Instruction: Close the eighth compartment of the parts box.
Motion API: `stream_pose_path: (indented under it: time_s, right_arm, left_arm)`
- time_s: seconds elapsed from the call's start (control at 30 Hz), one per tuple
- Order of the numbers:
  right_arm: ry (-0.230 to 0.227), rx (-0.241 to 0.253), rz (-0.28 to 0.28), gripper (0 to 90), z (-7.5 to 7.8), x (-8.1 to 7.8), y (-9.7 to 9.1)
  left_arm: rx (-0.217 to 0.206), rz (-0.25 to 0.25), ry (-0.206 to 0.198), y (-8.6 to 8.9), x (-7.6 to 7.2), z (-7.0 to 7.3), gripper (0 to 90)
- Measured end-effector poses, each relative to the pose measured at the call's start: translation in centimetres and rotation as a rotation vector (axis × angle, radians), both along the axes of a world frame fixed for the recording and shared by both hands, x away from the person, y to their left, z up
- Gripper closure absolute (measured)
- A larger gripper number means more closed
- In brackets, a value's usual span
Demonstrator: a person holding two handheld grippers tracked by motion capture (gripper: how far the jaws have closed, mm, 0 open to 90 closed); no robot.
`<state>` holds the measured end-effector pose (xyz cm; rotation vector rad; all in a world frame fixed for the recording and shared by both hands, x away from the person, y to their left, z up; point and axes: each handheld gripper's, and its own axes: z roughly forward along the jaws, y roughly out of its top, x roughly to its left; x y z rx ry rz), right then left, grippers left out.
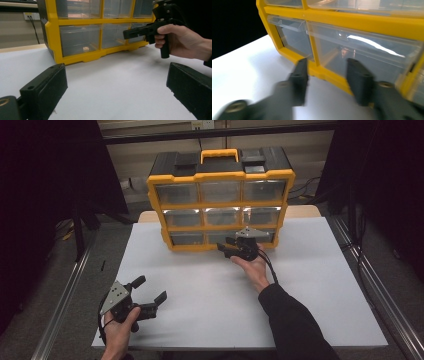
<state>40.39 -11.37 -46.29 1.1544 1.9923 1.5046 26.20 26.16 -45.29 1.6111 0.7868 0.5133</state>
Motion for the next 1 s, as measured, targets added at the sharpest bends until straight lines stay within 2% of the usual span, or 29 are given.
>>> stream_pose_path:
  time_s: [0.1,0.13,0.2,0.23,0.3,0.33,0.37,0.43,0.53,0.6,0.7,0.77,0.83,0.93,1.0]
  right_arm:
    - [-0.018,-0.018,0.006,36.0,0.4,-0.9,-0.8]
    - [-0.028,-0.041,0.002,32.9,0.5,-1.1,-1.1]
    - [-0.023,-0.028,0.004,27.4,0.7,-1.5,-1.6]
    - [-0.030,-0.026,0.000,24.4,0.9,-1.9,-1.9]
    - [-0.034,-0.017,-0.004,18.7,1.1,-2.4,-2.4]
    - [-0.036,-0.009,-0.002,16.8,1.2,-2.7,-2.7]
    - [-0.036,-0.009,0.001,15.3,1.3,-2.9,-2.8]
    - [-0.025,-0.016,0.007,8.6,1.4,-3.5,-3.5]
    - [-0.039,-0.035,-0.003,3.4,1.5,-4.3,-4.6]
    - [-0.042,-0.029,-0.014,2.1,1.6,-4.7,-5.3]
    - [-0.037,-0.011,-0.029,3.5,1.9,-5.0,-6.3]
    - [-0.046,-0.002,-0.051,3.1,2.2,-5.5,-6.7]
    - [-0.069,-0.012,-0.068,2.7,2.2,-6.2,-7.1]
    - [-0.073,-0.024,-0.091,2.0,2.1,-7.1,-8.0]
    - [-0.083,-0.014,-0.097,2.3,2.0,-7.6,-8.6]
  left_arm:
    - [0.006,0.000,-0.004,0.0,0.0,0.0,3.0]
    - [0.005,-0.002,-0.004,0.0,0.0,0.0,3.0]
    - [-0.003,0.007,0.000,-0.1,0.0,0.0,3.0]
    - [0.009,0.004,-0.003,0.0,0.0,0.0,3.0]
    - [-0.002,0.008,-0.001,-0.1,0.0,0.0,3.0]
    - [0.015,0.004,-0.003,0.0,0.0,0.0,3.0]
    - [-0.005,0.002,0.000,-0.1,0.0,0.0,3.0]
    - [0.016,-0.001,-0.003,0.1,0.0,0.0,3.0]
    - [0.017,0.004,0.000,0.0,0.1,0.0,3.0]
    - [0.003,0.010,0.004,-0.2,0.0,0.0,3.0]
    - [0.024,0.002,0.002,-0.1,0.0,0.0,3.0]
    - [0.019,0.004,-0.001,-0.1,0.1,0.0,3.0]
    - [0.008,0.010,0.003,-0.1,0.0,0.0,3.0]
    - [0.008,0.011,0.004,-0.1,0.0,0.0,3.0]
    - [0.017,0.005,0.001,-0.1,0.0,0.0,3.0]
